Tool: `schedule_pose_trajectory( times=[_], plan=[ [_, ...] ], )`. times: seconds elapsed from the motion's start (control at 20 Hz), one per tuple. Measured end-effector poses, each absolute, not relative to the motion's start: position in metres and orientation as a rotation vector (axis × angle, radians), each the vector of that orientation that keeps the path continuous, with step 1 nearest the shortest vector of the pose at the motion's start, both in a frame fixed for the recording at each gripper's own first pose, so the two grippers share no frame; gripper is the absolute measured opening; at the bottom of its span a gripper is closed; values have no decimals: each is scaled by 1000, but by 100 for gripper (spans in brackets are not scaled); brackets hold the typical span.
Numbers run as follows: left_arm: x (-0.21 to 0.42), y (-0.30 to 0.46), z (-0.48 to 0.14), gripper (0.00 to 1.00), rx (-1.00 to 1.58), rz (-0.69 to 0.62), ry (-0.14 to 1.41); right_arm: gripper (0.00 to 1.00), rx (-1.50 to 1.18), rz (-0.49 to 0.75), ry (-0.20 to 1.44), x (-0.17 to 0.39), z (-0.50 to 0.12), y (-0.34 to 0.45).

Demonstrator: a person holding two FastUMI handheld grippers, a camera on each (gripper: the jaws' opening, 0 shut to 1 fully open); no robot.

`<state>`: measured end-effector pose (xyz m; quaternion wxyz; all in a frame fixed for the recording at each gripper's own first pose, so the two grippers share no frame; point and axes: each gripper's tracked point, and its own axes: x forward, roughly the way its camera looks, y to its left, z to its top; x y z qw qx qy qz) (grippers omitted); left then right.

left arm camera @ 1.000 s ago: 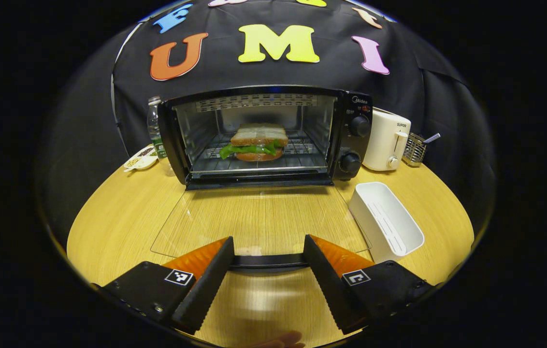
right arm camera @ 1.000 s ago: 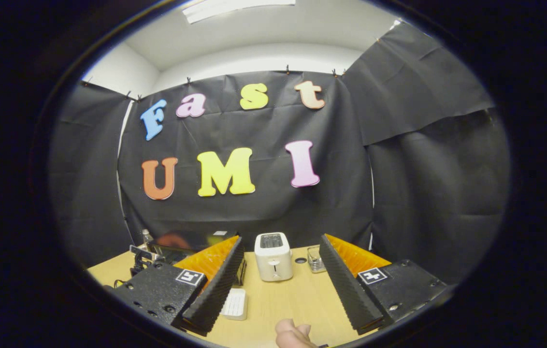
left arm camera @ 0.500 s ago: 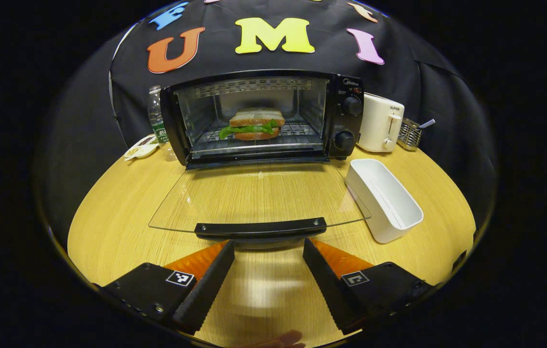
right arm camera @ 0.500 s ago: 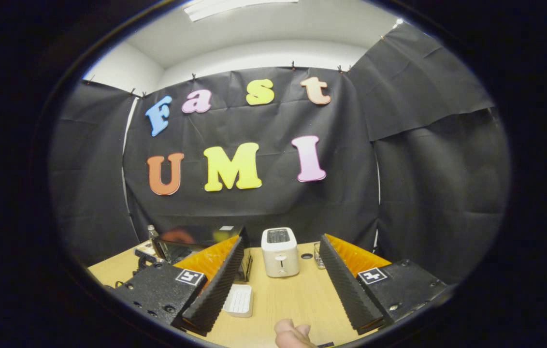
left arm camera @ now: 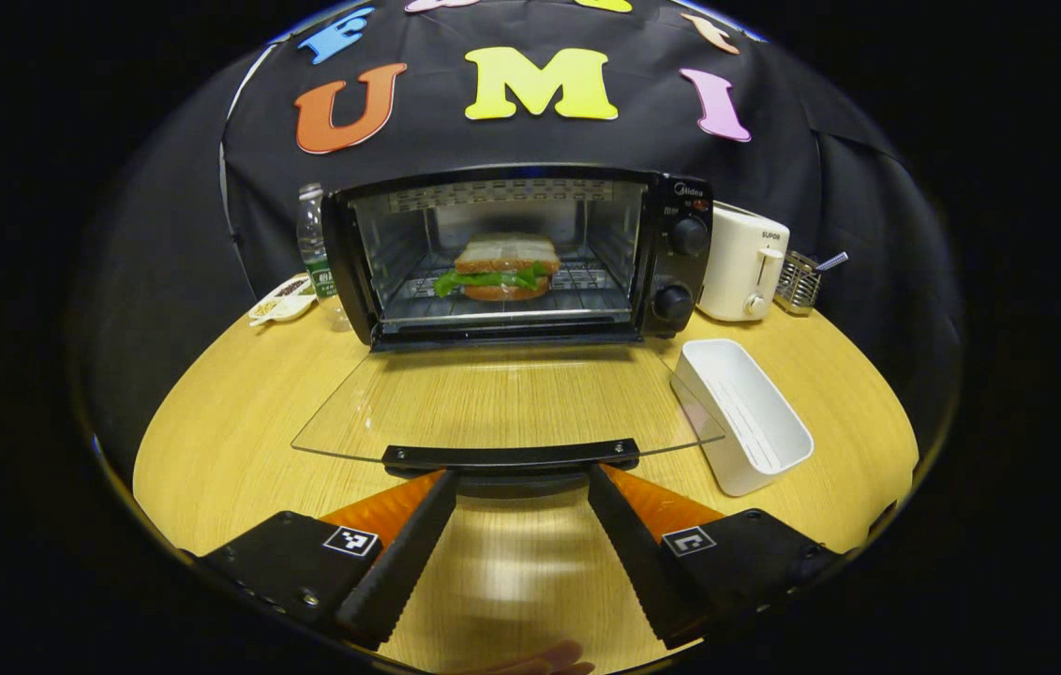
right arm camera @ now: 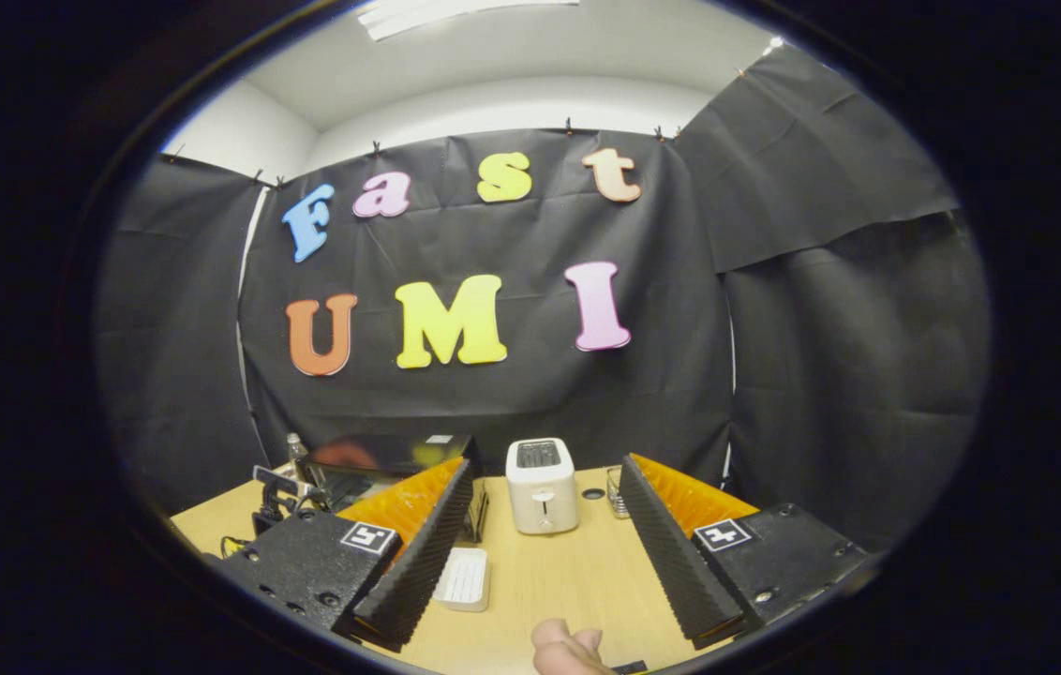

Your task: Open the electric oven with the left hand, put the food in, and close the electric oven.

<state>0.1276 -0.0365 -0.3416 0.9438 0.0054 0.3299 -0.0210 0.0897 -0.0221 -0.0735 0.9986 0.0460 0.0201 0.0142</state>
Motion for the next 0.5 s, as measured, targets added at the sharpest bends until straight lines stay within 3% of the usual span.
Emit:
schedule_pose_trajectory(
  times=[0.05,0.1,0.25,0.3,0.5],
  plan=[
    [130,-36,-336,94,13,-41,656,100,91,27,39,89,-74,-22],
    [132,-35,-330,94,14,-40,640,90,91,25,39,88,-73,-23],
    [140,-32,-312,94,6,-30,597,90,94,22,39,85,-73,-23],
    [144,-32,-305,94,3,-28,579,100,95,22,42,84,-73,-23],
    [161,-31,-279,95,39,-29,509,100,97,17,47,80,-75,-23]
  ],
)
